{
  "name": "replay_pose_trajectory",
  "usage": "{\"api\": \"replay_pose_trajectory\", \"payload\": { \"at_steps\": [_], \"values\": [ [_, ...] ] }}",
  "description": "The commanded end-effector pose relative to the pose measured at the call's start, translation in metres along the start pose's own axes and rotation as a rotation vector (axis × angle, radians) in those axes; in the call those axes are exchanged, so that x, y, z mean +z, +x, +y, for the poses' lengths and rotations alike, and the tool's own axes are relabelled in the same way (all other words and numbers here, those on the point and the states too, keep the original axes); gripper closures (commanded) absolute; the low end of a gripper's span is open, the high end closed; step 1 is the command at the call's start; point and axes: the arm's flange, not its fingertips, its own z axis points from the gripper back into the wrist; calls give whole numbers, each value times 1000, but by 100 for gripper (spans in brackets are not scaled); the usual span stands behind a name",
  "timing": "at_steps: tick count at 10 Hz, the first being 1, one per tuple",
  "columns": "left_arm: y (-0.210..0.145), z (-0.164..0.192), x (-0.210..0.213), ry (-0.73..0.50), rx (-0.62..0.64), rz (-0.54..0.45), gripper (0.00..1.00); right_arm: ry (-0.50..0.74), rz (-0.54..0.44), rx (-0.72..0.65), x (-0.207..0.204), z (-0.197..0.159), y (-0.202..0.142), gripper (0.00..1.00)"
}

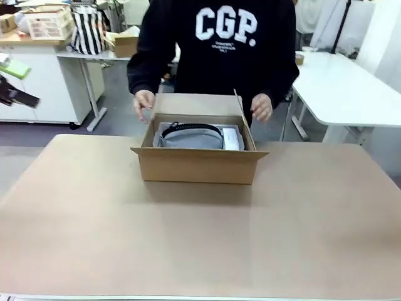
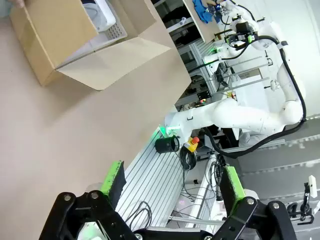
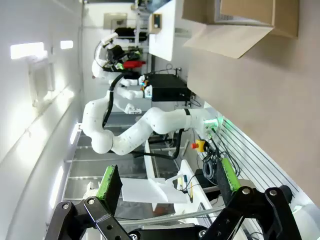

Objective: Pack the gift set into the box.
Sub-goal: Lift both hands away from the flaps of the Package Box, then press and hold the closed box until the human finishes sealing it.

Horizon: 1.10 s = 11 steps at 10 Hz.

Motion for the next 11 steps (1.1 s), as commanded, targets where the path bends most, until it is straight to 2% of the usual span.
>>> {"api": "replay_pose_trajectory", "payload": {
  "at_steps": [1, 11],
  "values": [
    [-1, -1, 4, 11, 12, 1, 0, -4, 14, 8, 3, 2, -2, 0],
    [-1, -1, 4, 11, 12, 1, 0, -4, 14, 8, 3, 2, -2, 0]
  ]
}}
